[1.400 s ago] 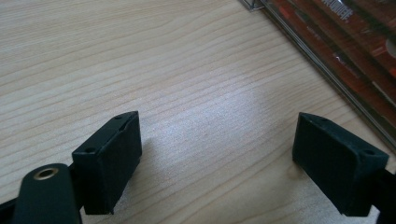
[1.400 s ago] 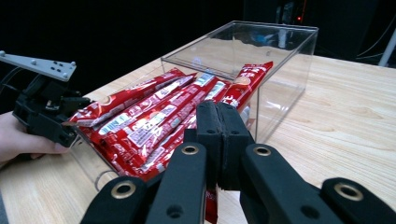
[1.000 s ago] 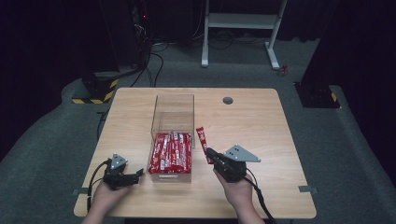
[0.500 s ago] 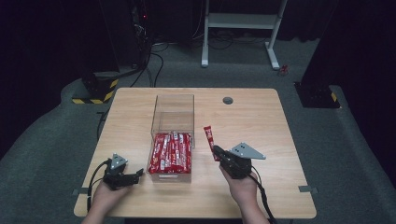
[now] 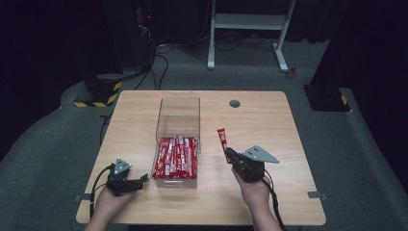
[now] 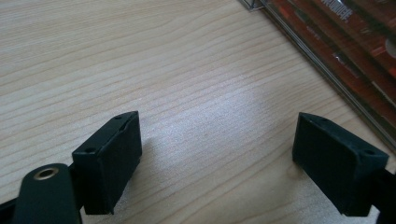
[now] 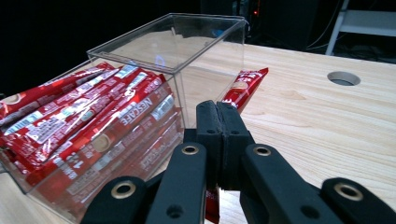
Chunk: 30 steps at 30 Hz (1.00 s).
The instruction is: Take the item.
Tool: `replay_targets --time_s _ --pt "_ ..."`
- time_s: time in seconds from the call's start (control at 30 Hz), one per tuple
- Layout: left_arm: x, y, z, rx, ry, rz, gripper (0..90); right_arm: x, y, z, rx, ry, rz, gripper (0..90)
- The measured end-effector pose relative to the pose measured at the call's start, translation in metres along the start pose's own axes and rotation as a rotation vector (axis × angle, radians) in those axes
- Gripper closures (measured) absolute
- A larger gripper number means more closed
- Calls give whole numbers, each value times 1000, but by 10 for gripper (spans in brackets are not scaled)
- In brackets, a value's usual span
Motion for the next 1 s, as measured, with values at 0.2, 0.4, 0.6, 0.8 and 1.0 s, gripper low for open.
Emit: replay_targets --time_s 0.2,0.4,0.6,0.8,1.0 --pt "0 0 0 0 2 -1 160 2 0 -9 19 -13 4 895" --pt "0 0 0 0 0 -1 161 5 -1 -19 45 -29 13 895" --pt "0 0 0 0 0 -1 161 8 -2 -30 69 -45 22 896" --pt "0 0 0 0 0 -1 161 14 -5 -41 99 -62 40 896" --pt "0 0 0 1 -1 -2 162 22 -9 -52 128 -78 65 896"
Point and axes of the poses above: each handheld gripper's, and its own axes: y roughly backward along the jaws, x roughly out of its underside, z roughly to its left, the point moved 2 cm from there along -y, roughly forward along the jaws, and after that the axes turned 5 degrees about -y, right-handed, at the moved point
